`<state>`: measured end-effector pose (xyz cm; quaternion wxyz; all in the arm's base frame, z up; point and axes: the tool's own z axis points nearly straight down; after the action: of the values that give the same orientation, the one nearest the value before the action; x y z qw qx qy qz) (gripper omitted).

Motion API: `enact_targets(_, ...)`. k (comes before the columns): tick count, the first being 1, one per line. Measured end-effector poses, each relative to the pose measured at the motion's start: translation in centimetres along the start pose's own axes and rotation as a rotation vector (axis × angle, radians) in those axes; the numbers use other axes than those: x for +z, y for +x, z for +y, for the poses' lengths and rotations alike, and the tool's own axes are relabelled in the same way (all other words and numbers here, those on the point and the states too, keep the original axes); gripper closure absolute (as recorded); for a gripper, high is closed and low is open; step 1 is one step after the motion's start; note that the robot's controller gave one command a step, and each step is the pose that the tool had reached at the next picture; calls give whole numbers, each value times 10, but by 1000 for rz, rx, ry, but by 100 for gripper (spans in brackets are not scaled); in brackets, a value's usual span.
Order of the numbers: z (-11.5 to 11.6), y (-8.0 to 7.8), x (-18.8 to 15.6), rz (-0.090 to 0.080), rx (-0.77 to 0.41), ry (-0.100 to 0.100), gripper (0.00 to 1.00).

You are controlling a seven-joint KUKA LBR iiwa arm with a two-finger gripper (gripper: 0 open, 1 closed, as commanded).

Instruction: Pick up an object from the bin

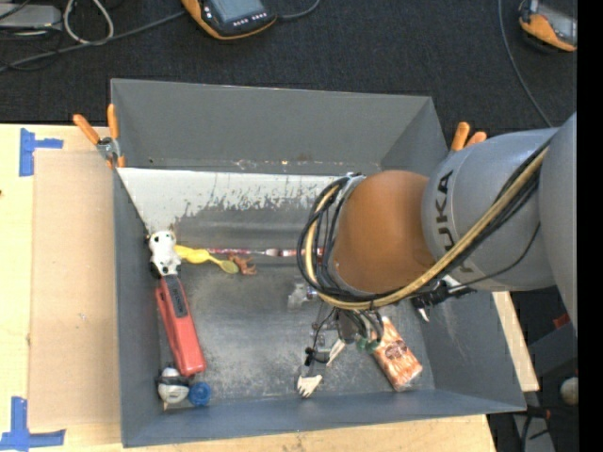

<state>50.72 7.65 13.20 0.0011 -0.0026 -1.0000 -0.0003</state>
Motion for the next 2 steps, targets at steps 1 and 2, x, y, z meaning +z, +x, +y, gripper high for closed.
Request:
enact_targets(1,0,0,0,0,0,0,0)
enact_targets(2,-5,-1,-23,3,-180,0,0)
